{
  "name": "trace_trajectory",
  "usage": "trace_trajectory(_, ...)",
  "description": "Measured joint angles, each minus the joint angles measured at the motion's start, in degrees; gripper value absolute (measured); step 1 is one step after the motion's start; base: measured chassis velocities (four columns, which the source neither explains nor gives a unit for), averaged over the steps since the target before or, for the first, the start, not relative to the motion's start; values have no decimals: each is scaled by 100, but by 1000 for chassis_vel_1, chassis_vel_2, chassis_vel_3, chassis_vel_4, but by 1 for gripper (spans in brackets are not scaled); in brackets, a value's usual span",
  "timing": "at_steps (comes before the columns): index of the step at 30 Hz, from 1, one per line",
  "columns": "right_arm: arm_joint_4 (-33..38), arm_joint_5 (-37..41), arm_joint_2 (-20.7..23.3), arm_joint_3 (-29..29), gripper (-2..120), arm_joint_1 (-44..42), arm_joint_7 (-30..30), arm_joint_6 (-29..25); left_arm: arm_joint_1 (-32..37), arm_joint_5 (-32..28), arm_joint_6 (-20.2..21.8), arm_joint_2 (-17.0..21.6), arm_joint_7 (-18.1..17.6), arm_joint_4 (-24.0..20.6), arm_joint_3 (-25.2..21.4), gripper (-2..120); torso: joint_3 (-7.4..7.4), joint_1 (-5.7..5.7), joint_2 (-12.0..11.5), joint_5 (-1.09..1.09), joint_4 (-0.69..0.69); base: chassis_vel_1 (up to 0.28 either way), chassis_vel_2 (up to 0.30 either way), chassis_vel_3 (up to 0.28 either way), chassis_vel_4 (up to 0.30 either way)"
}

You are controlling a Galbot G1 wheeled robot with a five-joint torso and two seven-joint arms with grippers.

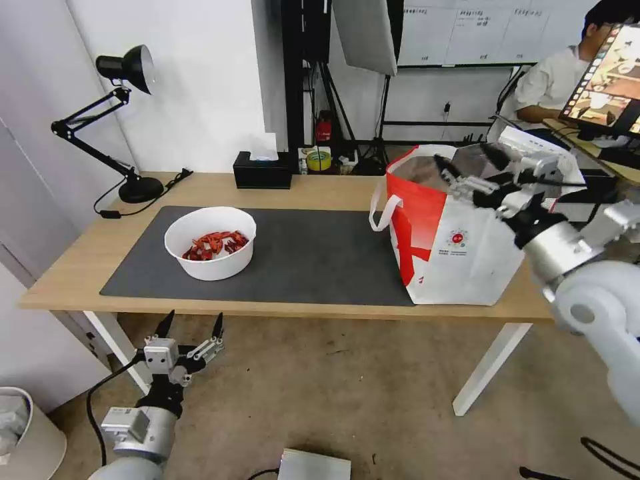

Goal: Pick up the trash from the table and place it into the takeout bag.

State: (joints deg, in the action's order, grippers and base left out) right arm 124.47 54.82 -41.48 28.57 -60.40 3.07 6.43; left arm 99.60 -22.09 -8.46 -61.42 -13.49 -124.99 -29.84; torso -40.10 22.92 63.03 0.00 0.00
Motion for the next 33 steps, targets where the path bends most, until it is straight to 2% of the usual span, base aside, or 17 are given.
trace_trajectory(5, 328, -297, -267, -86, 100, -676, -252, -152, 31, -3, -19, -5, 9, -2, -53, 100, 0, 0, 0, 0, 1, 0, 0, 0, 0)
trace_trajectory(8, 404, -895, -584, -163, 100, -1369, -309, -527, 37, -31, -24, 30, 10, 1, -97, 100, 0, -1, 0, 1, -2, 0, 0, 0, 0)
trace_trajectory(14, 397, -1364, -814, -257, 100, -1792, -354, -796, 31, -64, -27, 85, 10, 21, -110, 100, 0, -1, 0, 0, -1, 0, 0, 0, 0)
trace_trajectory(16, 290, -1875, -916, -397, 100, -2049, -433, -1132, 10, -92, -27, 117, 10, 24, -103, 100, 0, -1, 0, 0, -1, 0, 0, 0, 0)
trace_trajectory(21, 16, -2550, -1139, -558, 100, -2483, -528, -1571, 3, -99, -39, 131, 10, 75, -85, 100, 0, -1, -1, -1, -1, 0, 0, 0, 0)
trace_trajectory(33, -661, -3251, -1559, -791, 100, -2990, -827, -2032, 19, -139, -61, 182, -33, 85, -111, 100, 0, -1, -1, 0, 0, 0, 0, 0, 0)
